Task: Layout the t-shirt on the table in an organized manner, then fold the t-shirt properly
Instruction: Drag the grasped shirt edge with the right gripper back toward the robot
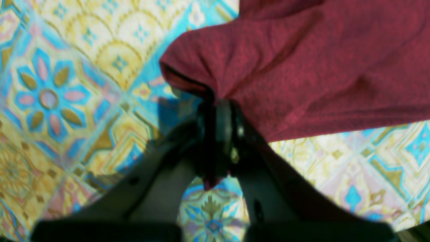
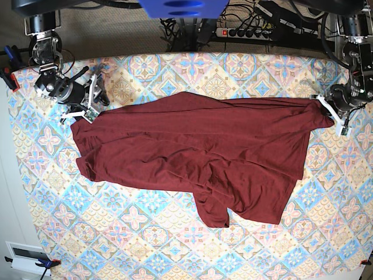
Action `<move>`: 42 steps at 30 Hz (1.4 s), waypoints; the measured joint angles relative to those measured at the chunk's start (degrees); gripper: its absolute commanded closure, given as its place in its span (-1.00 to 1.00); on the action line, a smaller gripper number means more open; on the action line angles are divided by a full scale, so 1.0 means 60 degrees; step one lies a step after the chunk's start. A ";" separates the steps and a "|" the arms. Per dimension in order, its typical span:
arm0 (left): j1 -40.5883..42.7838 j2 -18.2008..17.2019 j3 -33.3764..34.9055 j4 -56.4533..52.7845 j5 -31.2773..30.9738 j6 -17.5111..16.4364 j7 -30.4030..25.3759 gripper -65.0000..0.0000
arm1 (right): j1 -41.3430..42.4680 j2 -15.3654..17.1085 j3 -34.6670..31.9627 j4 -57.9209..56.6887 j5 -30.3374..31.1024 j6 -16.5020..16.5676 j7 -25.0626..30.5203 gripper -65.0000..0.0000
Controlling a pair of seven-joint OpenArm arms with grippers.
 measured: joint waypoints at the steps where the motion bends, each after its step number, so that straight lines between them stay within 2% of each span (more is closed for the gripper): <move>1: -0.0007 0.0004 0.0000 0.0000 -0.0004 0.0000 -0.0004 0.87 | 0.0000 0.0007 -0.0025 0.0000 -0.0058 -0.0004 0.0044 0.27; 9: 0.0011 0.0098 -0.0007 0.0000 -0.0004 0.0000 -0.0040 0.87 | 0.0087 0.0018 -0.0044 0.0073 -0.2157 0.0044 0.0688 0.27; 22: 0.0018 0.0484 0.0000 -0.0007 0.0000 0.0036 0.0004 0.87 | 0.1537 0.0051 -0.1490 -0.0630 -0.2353 -0.0084 0.0623 0.28; 25: 0.0022 0.0474 0.0000 -0.0007 0.0007 0.0036 0.0007 0.87 | 0.1545 0.0062 -0.1632 -0.0754 -0.2317 -0.0098 0.0688 0.49; 28: 0.0018 0.0463 0.0000 -0.0007 0.0062 0.0033 0.0007 0.87 | 0.1530 0.0055 -0.1679 -0.0707 -0.2324 -0.0073 0.0703 0.98; 32: 0.0029 0.0459 0.0000 -0.0007 0.0062 0.0033 0.0011 0.87 | 0.1348 0.0044 -0.1665 -0.0350 -0.2488 -0.0102 0.0492 1.00; 37: 0.0495 0.0412 0.0000 0.0029 0.0022 0.0015 -0.0011 0.87 | 0.0237 0.0073 -0.1158 0.0361 -0.2514 -0.0259 0.0528 1.00; 42: 0.0863 -0.0182 0.0448 0.0025 -0.0029 -0.0029 -0.0004 0.88 | -0.0590 0.0080 -0.0721 0.0925 -0.2543 -0.0255 0.0463 1.00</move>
